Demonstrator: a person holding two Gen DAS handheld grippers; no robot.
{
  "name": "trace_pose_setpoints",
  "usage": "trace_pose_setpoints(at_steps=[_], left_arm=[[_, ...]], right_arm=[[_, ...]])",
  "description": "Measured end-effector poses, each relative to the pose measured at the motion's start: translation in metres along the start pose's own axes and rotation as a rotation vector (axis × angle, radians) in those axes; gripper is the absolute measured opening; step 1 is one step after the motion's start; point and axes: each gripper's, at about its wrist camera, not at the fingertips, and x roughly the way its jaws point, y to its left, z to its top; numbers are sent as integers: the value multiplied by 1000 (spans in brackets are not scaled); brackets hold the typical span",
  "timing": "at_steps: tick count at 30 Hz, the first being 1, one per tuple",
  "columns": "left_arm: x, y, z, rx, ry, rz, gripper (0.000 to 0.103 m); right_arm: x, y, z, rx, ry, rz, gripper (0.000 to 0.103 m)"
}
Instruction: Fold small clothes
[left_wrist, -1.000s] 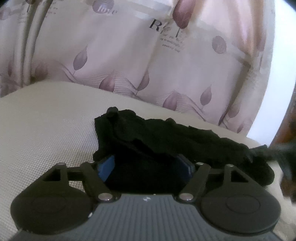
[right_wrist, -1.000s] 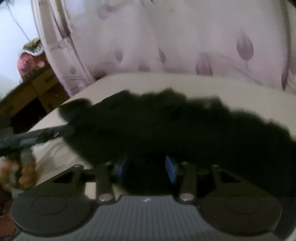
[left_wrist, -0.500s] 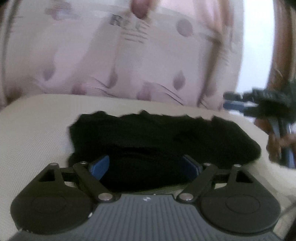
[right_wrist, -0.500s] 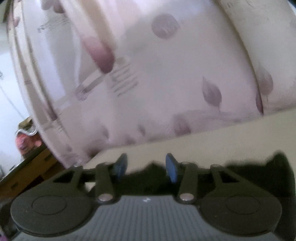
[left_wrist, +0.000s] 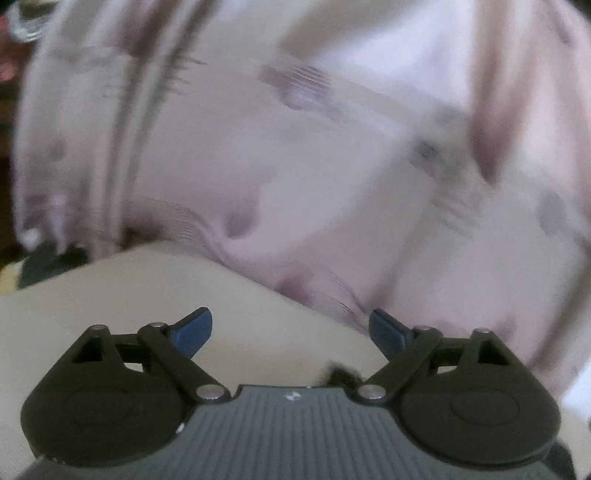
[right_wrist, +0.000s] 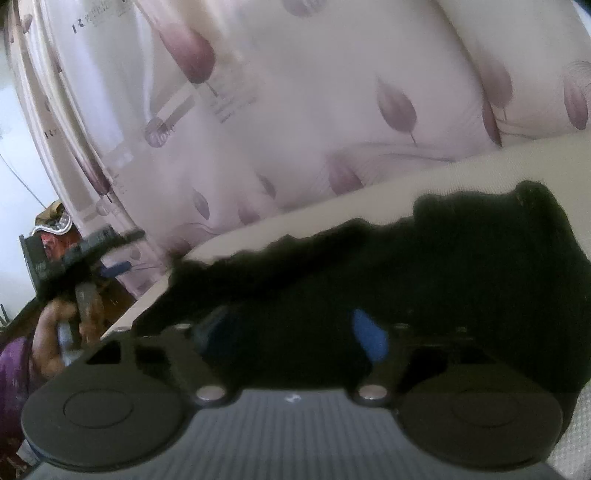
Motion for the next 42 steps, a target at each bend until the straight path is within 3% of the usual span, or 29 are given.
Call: trace_pose_setpoints(at_steps=[2, 5, 8, 12, 14, 15, 16, 17, 18, 20, 23, 27, 30, 32, 33, 34, 37, 42], left_arm=[[-10, 14, 6, 2, 5, -24, 93], [-26, 19, -1, 114, 97, -84, 94], [-41, 17, -31, 230, 216, -160, 99], [-48, 17, -72, 338, 301, -166, 98], [-45, 22, -83, 286, 337, -194, 89], [-43, 25, -86, 243, 351, -217, 68], [-41, 27, -85, 206, 360, -238, 36], [-39, 28, -84, 178, 367, -248, 22], [-41, 30, -82, 143, 356, -241, 17], [-50, 35, -77, 91, 316, -247, 16], [-62, 41, -77, 58, 351, -227, 16], [-75, 53, -88, 77, 399, -206, 18], [-85, 47, -82, 121, 329, -194, 27], [-95, 36, -76, 179, 272, -154, 61], [-102, 31, -71, 188, 240, -137, 85], [-111, 26, -68, 191, 187, -136, 94], [-127, 4, -60, 257, 88, -186, 95], [-97, -19, -75, 279, 130, -211, 92]], right_arm=[[1, 3, -1, -19, -1, 24, 77], [1, 7, -1, -42, -6, 37, 78], [2, 6, -1, -39, -11, 43, 78], [-1, 1, -1, -1, -27, 59, 81], [-2, -2, 0, 24, -34, 63, 88], [-3, -4, 0, 34, -40, 64, 89], [-4, -5, 0, 44, -48, 61, 89], [-5, -6, 0, 52, -57, 57, 89], [-6, -7, 0, 58, -63, 56, 89], [-6, -8, 0, 62, -66, 55, 89], [-5, -6, -1, 50, -65, 42, 90], [-8, -4, -3, 46, -60, 42, 92], [-17, -6, -7, 72, -72, 48, 92], [-34, -9, -11, 102, -128, 47, 92], [-48, -11, -15, 125, -170, 41, 92], [-59, -14, -18, 136, -202, 27, 92], [-97, -26, -28, 149, -272, -94, 92], [-122, -48, -24, 153, -230, -216, 92]])
